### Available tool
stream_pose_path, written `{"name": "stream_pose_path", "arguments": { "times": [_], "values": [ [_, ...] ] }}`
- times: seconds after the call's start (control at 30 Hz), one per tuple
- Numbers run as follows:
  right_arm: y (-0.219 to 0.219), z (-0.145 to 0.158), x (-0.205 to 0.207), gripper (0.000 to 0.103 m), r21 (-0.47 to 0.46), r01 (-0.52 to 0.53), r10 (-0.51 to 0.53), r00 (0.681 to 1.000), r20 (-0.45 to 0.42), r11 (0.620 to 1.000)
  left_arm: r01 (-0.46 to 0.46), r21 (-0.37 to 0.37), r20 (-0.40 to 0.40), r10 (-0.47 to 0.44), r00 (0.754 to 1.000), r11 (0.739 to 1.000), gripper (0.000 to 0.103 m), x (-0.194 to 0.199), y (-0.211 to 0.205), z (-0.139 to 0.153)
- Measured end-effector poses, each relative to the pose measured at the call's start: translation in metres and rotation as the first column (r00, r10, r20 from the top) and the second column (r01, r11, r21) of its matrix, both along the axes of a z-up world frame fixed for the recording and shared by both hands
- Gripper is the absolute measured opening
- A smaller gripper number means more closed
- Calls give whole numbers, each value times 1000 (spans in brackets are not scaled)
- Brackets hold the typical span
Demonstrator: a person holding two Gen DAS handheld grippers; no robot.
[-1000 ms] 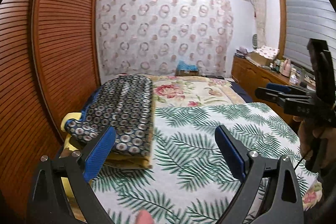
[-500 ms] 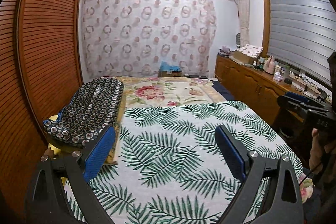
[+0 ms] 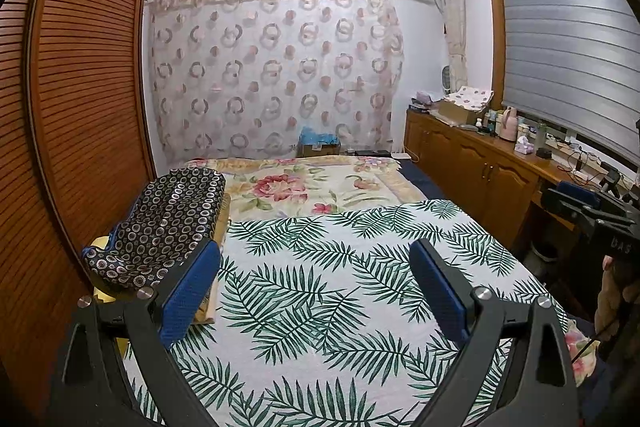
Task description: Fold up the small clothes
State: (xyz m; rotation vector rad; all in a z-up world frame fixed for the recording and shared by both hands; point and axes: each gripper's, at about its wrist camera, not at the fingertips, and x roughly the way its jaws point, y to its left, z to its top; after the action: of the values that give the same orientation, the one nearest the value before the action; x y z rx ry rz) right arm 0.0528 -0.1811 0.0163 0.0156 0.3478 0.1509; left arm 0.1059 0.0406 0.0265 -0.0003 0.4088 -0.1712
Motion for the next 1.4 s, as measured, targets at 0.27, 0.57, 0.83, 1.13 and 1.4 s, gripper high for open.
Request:
{"name": "stream_pose_path", "arguments": {
  "times": [0.27,0.57,0.83,1.13,1.4],
  "values": [
    [-3,0,0,76,8,11,-11,1000,-1,1000,0,-2,0,0,1000,1000,96,1,0,0],
    [-11,3,7,76,12,19,-19,1000,0,1000,-3,-7,0,3,1000,1000,96,1,-1,2],
    [-11,3,7,76,14,18,-18,1000,0,1000,-7,-12,2,7,1000,1000,96,2,0,2],
    [-12,2,7,76,13,17,-17,1000,2,1000,-6,-12,2,6,1000,1000,96,2,0,2],
    [-13,2,8,76,12,16,-16,1000,1,1000,-7,-14,2,7,1000,1000,96,2,0,2]
  ]
}}
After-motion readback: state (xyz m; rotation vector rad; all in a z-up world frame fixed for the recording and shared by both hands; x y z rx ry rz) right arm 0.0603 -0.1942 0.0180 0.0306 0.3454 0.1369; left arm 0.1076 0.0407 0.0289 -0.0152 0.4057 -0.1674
